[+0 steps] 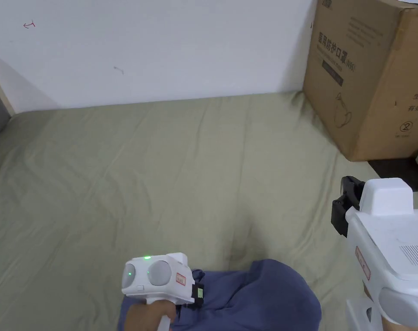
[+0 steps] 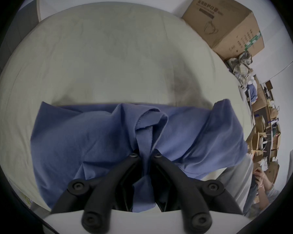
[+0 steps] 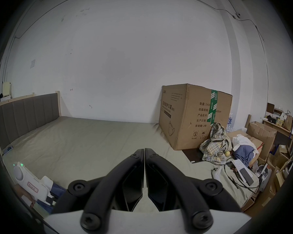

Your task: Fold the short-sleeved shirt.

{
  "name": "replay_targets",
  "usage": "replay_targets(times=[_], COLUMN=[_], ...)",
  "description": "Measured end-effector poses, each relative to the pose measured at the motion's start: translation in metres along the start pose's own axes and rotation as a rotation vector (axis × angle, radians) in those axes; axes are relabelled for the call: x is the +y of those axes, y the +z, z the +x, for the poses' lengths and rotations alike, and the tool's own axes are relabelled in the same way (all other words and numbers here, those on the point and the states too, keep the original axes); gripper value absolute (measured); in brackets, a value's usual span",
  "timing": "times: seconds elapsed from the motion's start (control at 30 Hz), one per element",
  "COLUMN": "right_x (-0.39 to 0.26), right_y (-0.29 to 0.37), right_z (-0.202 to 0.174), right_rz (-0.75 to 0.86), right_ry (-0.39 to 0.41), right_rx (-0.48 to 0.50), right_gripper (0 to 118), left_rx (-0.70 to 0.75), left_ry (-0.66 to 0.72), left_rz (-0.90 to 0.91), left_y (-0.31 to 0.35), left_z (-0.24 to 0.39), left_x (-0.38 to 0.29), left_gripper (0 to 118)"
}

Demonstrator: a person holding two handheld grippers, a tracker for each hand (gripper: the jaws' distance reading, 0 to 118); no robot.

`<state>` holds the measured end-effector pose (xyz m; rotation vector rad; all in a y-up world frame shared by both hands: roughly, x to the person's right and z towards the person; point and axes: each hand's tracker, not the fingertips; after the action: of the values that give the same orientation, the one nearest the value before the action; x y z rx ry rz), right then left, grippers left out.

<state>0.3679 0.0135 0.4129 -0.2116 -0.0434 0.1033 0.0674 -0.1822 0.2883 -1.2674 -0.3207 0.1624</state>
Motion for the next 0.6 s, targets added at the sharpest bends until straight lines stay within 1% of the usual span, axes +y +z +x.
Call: replay_targets(times=[0.1,0.13,0.17,0.2,0.23,0.27,0.3,0.37,0.43,0.53,0.6], right_x=[0.000,0.000,0.000,0.001,0.001,0.002,0.002,0.004,0.006,0.008,0.008], right_y=[0.000,0.000,0.000,0.000,0.000,0.000,0.000,0.001,0.001,0.002,0.001], right_z=[0.001,0.002,0.003,0.003,0.004,0.004,0.004,0.004,0.003,0.001,-0.001], right_rz=[-0.002,-0.003,-0.002,-0.002,-0.001,0.000,0.001,0.006,0.011,0.016,0.018], right_ry=[0.004,0.003,0.000,-0.002,-0.004,-0.005,-0.006,-0.010,-0.010,-0.011,-0.019], right_rx=[-0.002,-0.002,-0.001,-0.003,-0.003,-0.003,-0.003,0.000,0.002,0.006,0.008], right_gripper=[2,2,2,2,2,2,2,2,2,2,2], left_rx=[0.019,0.014,0.008,-0.027,-0.054,-0.071,-0.083,-0.119,-0.106,-0.028,0.060], left_ry=[-0.010,-0.014,-0.017,-0.025,-0.030,-0.029,-0.026,-0.029,-0.035,-0.047,-0.050], left_rz=[0.010,0.010,0.018,0.040,0.068,0.106,0.149,0.263,0.334,0.440,0.500], left_y=[0.001,0.006,0.014,0.022,0.031,0.042,0.053,0.080,0.105,0.126,0.130], left_z=[0.005,0.006,0.010,0.011,0.012,0.013,0.017,0.015,0.013,0.002,-0.006], left_x=[-0.003,0.000,-0.001,-0.001,0.000,0.000,-0.001,-0.002,-0.004,-0.009,-0.014], left_gripper=[8,16,27,47,80,100,111,113,113,113,109])
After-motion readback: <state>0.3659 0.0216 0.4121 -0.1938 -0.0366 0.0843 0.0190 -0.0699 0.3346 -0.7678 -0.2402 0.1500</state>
